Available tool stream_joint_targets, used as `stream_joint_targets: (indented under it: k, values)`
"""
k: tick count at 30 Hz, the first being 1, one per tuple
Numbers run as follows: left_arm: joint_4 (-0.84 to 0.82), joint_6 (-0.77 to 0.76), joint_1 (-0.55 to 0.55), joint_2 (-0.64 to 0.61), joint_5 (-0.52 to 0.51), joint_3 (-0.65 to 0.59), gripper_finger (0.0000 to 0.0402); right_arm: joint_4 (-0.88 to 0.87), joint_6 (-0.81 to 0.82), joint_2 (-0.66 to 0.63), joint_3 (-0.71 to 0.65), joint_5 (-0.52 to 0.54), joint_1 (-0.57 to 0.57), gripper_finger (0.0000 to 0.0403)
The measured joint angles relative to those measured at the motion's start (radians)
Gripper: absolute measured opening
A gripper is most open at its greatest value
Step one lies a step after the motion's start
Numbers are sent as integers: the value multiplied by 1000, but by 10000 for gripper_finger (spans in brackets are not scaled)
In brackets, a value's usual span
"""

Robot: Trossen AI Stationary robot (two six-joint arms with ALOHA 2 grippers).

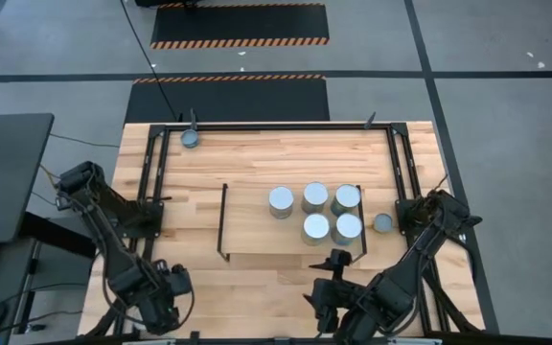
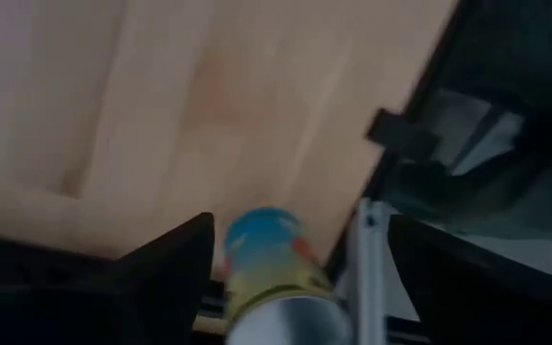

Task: Pick and place cans onto a shelf
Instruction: Put the canned tomatoes on the shelf aligned with the other canned tomatoes

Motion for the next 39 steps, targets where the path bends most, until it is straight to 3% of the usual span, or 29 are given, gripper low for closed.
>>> stream_joint_targets:
  k: [8,25,32,39]
  values:
    - [-20,-51,5,0,60,-53,352,64,9,0,-13,13,-19,343]
    - [39,-212,-100,0,165,-55,353,106,-37,0,-13,9,-7,343]
    - [45,-275,-135,5,109,-55,353,106,-44,0,-13,9,-7,343]
    - [50,-238,-151,76,200,-50,353,107,-34,0,-13,-14,-7,343]
